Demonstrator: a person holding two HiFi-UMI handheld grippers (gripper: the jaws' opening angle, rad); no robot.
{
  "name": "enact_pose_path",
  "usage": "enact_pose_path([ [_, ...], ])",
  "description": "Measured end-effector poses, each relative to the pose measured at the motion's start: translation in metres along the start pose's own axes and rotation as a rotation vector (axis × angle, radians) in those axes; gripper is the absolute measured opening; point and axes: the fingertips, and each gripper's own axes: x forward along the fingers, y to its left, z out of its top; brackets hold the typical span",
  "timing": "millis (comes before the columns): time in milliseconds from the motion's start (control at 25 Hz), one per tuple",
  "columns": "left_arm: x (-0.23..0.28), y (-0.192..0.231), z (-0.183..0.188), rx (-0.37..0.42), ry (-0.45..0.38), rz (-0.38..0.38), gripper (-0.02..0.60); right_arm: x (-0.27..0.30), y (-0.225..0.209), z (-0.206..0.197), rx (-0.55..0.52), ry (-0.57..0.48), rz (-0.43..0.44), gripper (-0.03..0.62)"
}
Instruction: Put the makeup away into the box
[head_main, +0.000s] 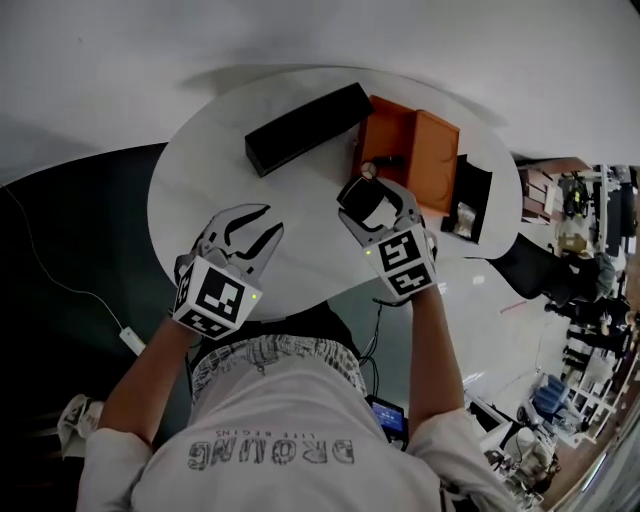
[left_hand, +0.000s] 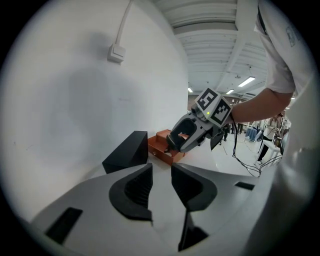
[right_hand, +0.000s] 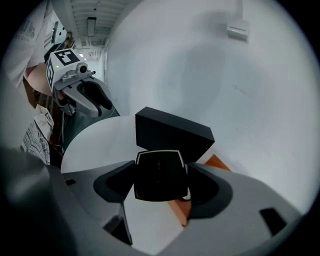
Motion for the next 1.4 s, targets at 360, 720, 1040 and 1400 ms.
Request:
enact_pose_path([
  [360, 0.062, -0.024, 0.023, -0.042, 0.049, 0.070, 0.130, 0.012, -0.084, -0.015, -0.048, -0.059, 0.051, 0.345],
  [720, 0.120, -0.017, 0.043, -0.095, 0.059, 0.148, 0.130, 0.054, -0.148, -0.036, -0.095, -0.036, 0.139, 0.345],
  [1040, 0.146, -0.009, 0.038, -0.146, 0.083, 0.164, 0.130, 0.092, -0.167, -0.050, -0.176, 0.052, 0.201, 0.345],
  [1400, 0.156, -0.001, 0.028, -0.196, 0.081, 0.177, 0.131, 0.122, -0.162, -0.062, -0.308, 0.203, 0.275, 0.347],
])
